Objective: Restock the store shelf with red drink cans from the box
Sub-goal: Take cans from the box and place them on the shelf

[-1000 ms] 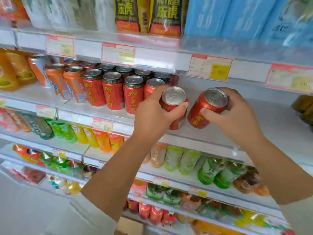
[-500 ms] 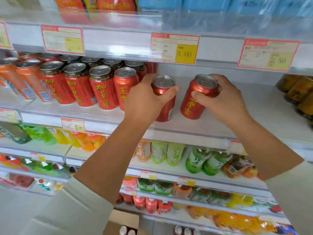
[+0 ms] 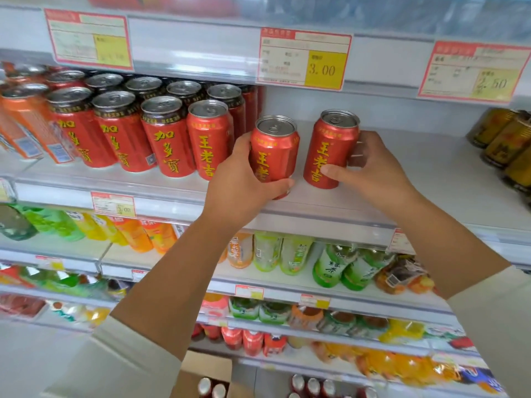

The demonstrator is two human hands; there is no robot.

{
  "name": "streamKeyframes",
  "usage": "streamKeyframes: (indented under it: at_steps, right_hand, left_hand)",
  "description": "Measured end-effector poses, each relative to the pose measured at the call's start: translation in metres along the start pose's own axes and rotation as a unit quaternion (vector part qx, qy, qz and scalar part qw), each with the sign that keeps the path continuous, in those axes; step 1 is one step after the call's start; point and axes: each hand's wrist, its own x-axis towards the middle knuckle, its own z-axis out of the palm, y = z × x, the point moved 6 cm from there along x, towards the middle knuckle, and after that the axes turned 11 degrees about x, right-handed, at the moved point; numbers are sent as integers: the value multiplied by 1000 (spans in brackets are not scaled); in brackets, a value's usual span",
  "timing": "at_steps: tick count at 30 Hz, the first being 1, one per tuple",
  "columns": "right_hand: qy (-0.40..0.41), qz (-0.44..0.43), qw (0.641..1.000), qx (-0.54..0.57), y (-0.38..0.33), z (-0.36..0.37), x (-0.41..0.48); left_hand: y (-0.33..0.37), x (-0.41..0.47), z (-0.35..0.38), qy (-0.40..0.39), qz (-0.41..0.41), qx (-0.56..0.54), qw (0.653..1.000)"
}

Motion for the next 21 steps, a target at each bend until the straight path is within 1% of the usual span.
streamKeyframes:
  at_steps: [4, 7, 11, 15, 21]
  right_hand:
    - [-21, -11, 1000, -1, -4, 16, 26]
    - [-28, -25, 999, -9, -3, 30, 50]
    - [-23, -34, 999, 3, -2, 47, 85]
    - [-24, -39, 999, 0, 4, 60, 120]
    - [-24, -49, 998, 2, 8, 76, 154]
  left_hand:
    - [-8, -7, -8, 34, -15, 25, 999]
    - [-15, -10, -13, 55, -16, 18, 998]
    - [-19, -13, -12, 71, -7, 17, 997]
    - [-18, -13, -11, 89, 0, 44, 995]
    - [-21, -13, -10, 99, 5, 45, 994]
